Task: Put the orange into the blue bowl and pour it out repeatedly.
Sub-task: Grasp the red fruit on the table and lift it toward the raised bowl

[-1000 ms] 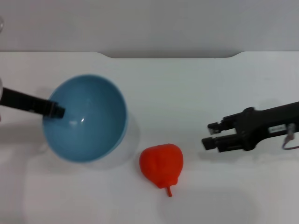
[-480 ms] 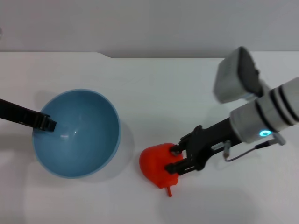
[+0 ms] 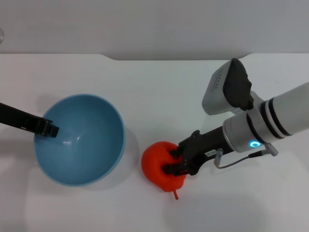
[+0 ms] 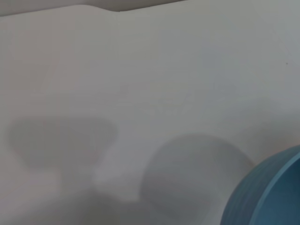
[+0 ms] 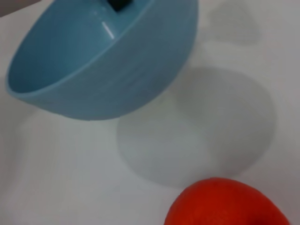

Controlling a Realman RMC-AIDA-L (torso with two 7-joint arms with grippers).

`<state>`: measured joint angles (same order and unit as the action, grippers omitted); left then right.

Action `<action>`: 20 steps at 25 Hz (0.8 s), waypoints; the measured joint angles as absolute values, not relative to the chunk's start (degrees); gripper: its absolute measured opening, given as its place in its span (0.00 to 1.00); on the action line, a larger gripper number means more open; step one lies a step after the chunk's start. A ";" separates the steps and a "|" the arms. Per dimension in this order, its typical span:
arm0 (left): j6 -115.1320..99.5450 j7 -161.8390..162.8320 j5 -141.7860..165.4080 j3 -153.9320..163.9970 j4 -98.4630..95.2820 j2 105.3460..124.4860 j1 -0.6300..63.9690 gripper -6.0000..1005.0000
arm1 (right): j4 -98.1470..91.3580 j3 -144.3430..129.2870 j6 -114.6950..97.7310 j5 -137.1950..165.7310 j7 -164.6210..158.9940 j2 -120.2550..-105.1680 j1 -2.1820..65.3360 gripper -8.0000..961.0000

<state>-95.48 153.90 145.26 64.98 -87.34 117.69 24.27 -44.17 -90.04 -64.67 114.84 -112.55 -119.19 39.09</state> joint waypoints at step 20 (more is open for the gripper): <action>-94.73 154.07 145.82 70.87 -86.31 117.76 25.85 0.00 | -59.29 -74.33 -73.93 113.43 -111.60 -118.38 26.44 0.07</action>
<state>-94.73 154.07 145.82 70.87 -86.31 117.76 25.85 -59.29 -74.33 -73.94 113.43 -111.60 -118.38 26.44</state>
